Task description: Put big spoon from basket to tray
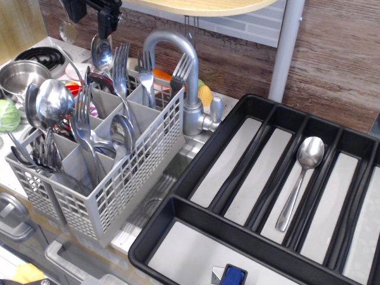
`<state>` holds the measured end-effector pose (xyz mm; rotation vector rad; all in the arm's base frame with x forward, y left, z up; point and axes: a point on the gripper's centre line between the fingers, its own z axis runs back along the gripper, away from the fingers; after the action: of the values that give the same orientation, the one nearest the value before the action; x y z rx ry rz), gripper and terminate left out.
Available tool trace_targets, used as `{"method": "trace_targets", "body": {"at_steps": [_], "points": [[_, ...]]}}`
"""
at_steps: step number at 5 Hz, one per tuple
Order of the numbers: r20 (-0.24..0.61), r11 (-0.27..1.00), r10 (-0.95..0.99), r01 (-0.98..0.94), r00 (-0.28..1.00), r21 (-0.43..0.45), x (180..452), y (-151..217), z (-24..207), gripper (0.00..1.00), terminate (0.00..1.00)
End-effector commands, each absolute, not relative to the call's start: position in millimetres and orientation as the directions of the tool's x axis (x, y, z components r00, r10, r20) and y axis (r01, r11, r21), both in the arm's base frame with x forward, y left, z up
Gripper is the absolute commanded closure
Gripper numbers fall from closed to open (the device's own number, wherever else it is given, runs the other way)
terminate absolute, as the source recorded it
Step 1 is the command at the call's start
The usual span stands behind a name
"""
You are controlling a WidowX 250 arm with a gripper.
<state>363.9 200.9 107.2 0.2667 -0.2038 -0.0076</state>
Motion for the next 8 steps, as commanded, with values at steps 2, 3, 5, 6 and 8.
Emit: {"method": "trace_targets", "body": {"at_steps": [2, 3, 5, 6, 8], "points": [[0.228, 0.963, -0.077, 0.013, 0.971, 0.268, 371.8, 214.4, 99.1, 0.0, 0.0], [0.264, 0.961, -0.096, 0.02, 0.96, 0.277, 376.3, 222.6, 89.6, 0.0, 0.0], [0.307, 0.965, -0.064, -0.019, 0.949, 0.262, 375.8, 222.3, 72.5, 1.0, 0.0], [0.324, 0.972, -0.047, -0.032, 0.945, 0.234, 375.5, 222.5, 68.8, 1.0, 0.0], [0.319, 0.971, -0.058, -0.021, 0.946, 0.24, 372.2, 215.9, 94.3, 1.0, 0.0]]}}
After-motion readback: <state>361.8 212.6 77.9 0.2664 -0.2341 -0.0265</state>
